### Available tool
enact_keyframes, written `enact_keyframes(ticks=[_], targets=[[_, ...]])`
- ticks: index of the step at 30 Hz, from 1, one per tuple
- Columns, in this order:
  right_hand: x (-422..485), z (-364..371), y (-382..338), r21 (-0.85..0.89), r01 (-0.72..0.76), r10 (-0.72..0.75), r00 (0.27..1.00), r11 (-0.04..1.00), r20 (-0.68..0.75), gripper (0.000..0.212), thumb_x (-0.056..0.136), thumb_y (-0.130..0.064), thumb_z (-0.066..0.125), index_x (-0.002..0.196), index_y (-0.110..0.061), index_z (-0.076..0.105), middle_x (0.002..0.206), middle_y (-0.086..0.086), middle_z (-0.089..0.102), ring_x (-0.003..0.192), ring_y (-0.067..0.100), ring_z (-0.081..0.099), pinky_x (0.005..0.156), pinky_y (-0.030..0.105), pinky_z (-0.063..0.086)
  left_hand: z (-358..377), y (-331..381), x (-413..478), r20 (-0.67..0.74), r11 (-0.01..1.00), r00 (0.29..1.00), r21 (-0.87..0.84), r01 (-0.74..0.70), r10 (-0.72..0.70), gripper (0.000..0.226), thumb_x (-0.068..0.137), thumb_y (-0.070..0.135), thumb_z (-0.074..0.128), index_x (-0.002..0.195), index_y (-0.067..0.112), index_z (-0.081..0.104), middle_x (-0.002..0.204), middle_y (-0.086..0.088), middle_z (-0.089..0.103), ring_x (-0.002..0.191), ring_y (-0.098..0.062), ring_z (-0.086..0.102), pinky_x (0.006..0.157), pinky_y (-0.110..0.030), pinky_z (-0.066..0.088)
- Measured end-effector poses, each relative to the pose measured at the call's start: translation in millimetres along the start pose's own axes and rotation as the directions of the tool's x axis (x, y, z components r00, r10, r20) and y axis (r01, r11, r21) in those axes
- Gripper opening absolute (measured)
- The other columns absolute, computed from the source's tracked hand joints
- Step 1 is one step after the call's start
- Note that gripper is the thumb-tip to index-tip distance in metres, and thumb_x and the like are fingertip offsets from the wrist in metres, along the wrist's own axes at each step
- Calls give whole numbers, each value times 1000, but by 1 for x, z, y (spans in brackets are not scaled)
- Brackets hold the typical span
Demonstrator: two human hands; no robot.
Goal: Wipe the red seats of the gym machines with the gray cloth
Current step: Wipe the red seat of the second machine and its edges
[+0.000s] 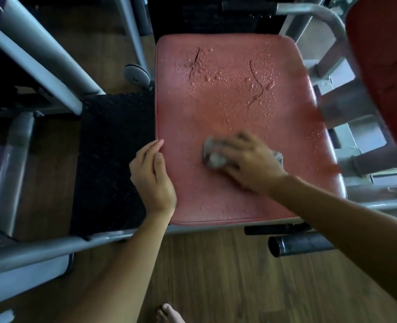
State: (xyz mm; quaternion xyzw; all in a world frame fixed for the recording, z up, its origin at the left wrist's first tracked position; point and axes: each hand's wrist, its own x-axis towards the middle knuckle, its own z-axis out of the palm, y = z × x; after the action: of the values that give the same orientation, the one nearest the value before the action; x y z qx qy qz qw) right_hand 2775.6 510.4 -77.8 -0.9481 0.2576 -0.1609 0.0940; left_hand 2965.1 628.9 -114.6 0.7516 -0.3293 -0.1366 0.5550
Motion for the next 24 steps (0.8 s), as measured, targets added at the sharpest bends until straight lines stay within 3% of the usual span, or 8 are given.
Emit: enact_keyframes(ticks=[4,7,9,11,15,18,21,24], targets=[[15,11,-18,81,-445,452,880,892,-146,34,90,-35,63,122,-23,69,129,-4,65,99,33,52,88,50,47,0,3,-1,3,1000,1000,-6,13,-13,41,102,21,39,122,8,71,127,5,63,123,-23,56,109,-30,43],[-26,3,-47,144,-102,101,995,984,14,37,87,-22,58,122,-21,69,136,-2,61,99,31,51,86,48,48,-3,2,-1,5,1000,1000,-13,20,-20,40,103,22,39,124,10,70,127,11,60,124,-21,54,108,-25,41],[-45,-12,-30,177,178,-203,970,968,136,31,94,-21,61,124,-21,69,139,-2,60,101,29,55,89,44,48,-2,1,0,21,1000,1000,-16,17,-17,40,103,23,39,123,10,70,127,11,61,124,-23,55,108,-35,44],[-43,-23,-6,155,230,-255,952,961,168,30,99,-28,60,127,-21,68,140,-2,59,105,29,56,92,43,48,-4,5,1,47,999,998,-9,31,-30,41,103,26,38,123,11,71,125,15,59,125,-23,55,107,-41,46],[-25,-9,-16,102,-114,110,993,988,47,37,94,-32,60,131,-29,64,141,-9,57,104,25,51,97,43,46,-17,10,14,119,998,991,44,51,-56,41,103,32,37,119,22,73,117,23,60,125,-16,55,109,-44,45],[5,12,-43,138,-419,433,896,897,-94,37,94,-36,63,131,-33,63,139,-15,56,111,26,48,98,38,39,-33,15,31,224,989,964,51,136,-144,44,105,44,33,116,31,73,119,18,67,124,-7,57,112,-39,43],[51,28,-62,119,-525,538,831,843,-144,37,95,-43,60,130,-32,63,138,-13,57,114,28,47,94,40,35,-44,21,39,325,980,926,28,195,-194,47,109,43,31,121,26,73,120,15,69,104,20,57,94,1,36],[68,35,-75,97,-481,490,859,871,-146,40,91,-42,61,127,-26,65,135,-8,60,116,29,49,93,44,40,-47,18,44,358,966,906,-38,254,-225,46,110,41,30,124,23,71,117,13,72,100,23,58,84,6,34]])
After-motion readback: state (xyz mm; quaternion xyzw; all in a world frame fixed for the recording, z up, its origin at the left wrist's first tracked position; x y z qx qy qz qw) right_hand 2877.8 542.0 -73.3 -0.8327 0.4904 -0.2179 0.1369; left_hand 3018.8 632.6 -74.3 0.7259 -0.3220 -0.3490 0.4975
